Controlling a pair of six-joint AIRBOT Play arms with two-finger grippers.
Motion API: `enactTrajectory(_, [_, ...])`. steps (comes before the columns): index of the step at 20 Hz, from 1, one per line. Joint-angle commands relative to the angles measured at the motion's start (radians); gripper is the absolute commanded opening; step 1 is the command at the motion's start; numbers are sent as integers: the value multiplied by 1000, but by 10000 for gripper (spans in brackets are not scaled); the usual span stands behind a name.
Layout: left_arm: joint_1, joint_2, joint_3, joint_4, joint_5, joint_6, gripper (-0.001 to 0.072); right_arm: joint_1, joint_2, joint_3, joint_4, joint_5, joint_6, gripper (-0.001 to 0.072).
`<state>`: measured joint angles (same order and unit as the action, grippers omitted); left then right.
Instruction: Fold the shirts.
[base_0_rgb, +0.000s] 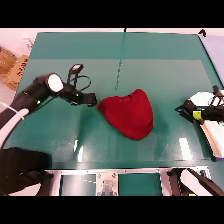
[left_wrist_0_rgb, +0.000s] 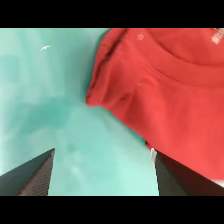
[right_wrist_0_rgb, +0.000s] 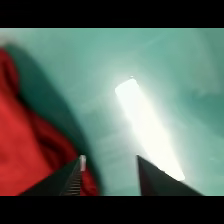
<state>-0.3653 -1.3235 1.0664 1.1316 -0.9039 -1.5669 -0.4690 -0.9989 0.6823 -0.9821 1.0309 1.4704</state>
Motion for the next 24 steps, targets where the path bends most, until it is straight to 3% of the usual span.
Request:
enactTrajectory(1, [24,-43,-126,-233,226,51,683,8,-150,0,322,-3,-227,428])
enactTrajectory(7, [24,-233,-124,-649,268,312,680,169,-393,1,485,-3,-380,427])
enactTrajectory(8, [24,-248,-121,-694,270,347,646,198,-423,1,519,-4,-402,427])
enactTrajectory(11, [24,-256,-121,-801,278,436,347,253,-495,15,575,-3,-452,426])
enactTrajectory(13, [24,-256,-121,-840,270,478,350,245,-500,23,571,-1,-462,426])
enactTrajectory(15, [24,-253,-121,-838,258,480,24,199,-500,36,570,34,-462,426])
enactTrajectory(19, [26,-252,-80,-809,220,482,22,13,-499,45,563,183,-467,422])
enactTrajectory(20, [26,-252,-63,-793,212,487,22,-39,-499,44,559,214,-480,374])
enactTrajectory(21, [26,-252,-46,-769,208,486,22,-90,-499,43,555,224,-480,343])
enactTrajectory(24, [26,-252,-16,-732,205,483,23,-177,-499,33,544,223,-476,347])
